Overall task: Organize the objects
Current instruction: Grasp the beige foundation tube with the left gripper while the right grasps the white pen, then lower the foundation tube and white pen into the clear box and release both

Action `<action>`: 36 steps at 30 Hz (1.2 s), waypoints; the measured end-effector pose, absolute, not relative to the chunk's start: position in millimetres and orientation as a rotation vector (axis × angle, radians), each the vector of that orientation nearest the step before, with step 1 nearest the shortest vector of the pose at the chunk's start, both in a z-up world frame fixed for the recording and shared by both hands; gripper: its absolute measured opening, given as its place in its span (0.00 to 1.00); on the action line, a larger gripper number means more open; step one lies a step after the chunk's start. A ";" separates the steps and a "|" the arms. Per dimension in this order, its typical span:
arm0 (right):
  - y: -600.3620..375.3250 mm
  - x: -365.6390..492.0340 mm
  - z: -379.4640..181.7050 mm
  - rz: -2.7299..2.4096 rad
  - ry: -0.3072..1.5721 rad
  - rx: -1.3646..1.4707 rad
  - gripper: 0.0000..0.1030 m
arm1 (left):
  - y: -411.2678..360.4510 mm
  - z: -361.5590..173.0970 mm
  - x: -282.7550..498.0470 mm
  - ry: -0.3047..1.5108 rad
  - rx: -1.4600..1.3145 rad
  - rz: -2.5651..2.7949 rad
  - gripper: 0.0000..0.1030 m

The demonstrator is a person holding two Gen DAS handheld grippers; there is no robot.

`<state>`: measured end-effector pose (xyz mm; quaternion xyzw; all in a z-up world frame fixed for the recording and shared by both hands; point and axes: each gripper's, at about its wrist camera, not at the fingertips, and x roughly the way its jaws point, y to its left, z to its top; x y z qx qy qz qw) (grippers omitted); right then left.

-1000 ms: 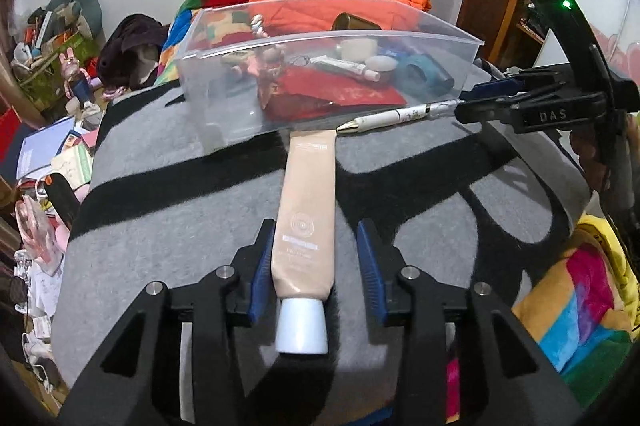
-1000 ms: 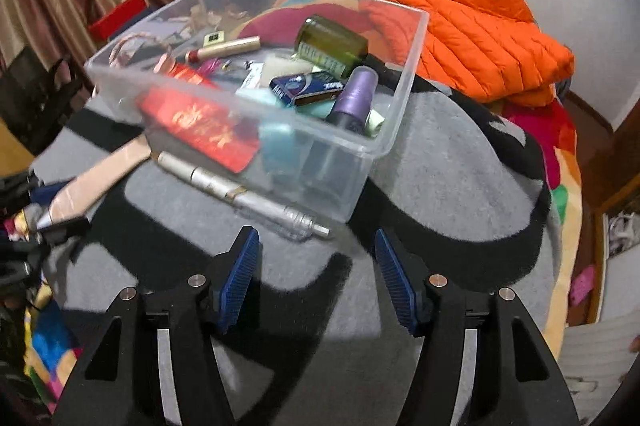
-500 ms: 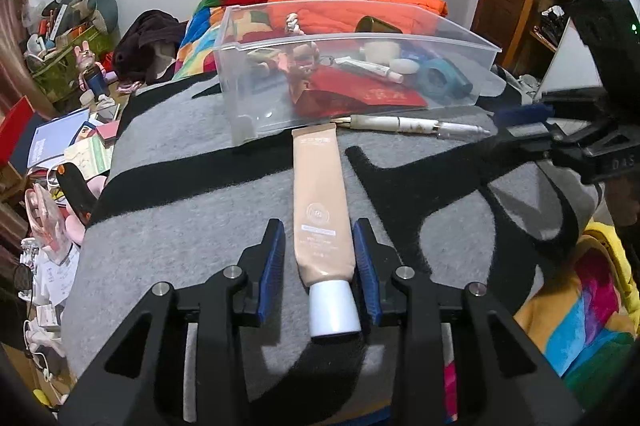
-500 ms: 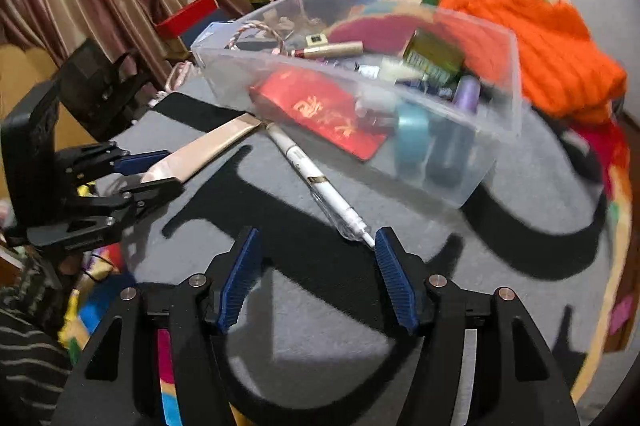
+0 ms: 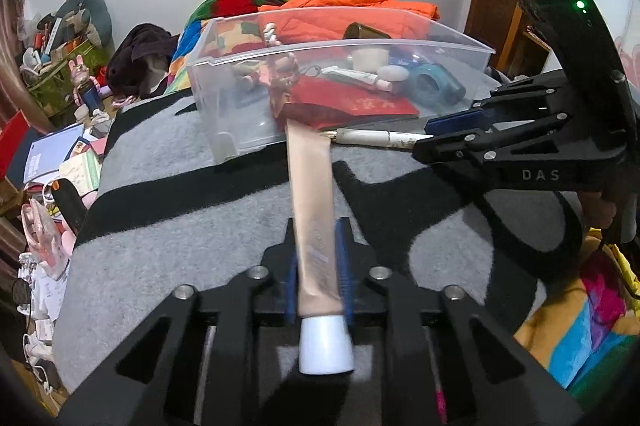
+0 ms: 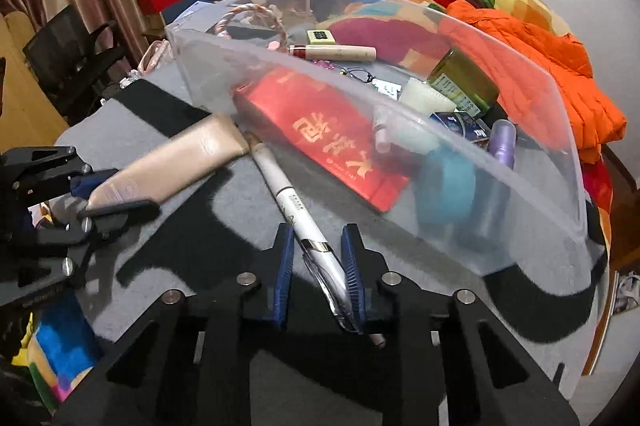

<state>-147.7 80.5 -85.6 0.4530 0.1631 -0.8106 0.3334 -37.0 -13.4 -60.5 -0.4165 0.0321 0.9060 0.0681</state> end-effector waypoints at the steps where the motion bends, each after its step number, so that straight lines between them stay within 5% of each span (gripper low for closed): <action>1: 82.6 -142.7 -85.1 -2.122 0.428 1.179 0.19 | -11.9 -59.6 -34.5 0.110 -1.250 2.735 0.14; 8: 104.9 -115.9 -81.4 -2.129 0.327 1.196 0.12 | -8.6 -49.1 -22.9 0.108 -1.209 2.750 0.05; 36: 141.4 -151.7 12.8 -2.359 -0.020 0.908 0.12 | -14.0 30.7 -59.9 -0.033 -0.934 2.822 0.05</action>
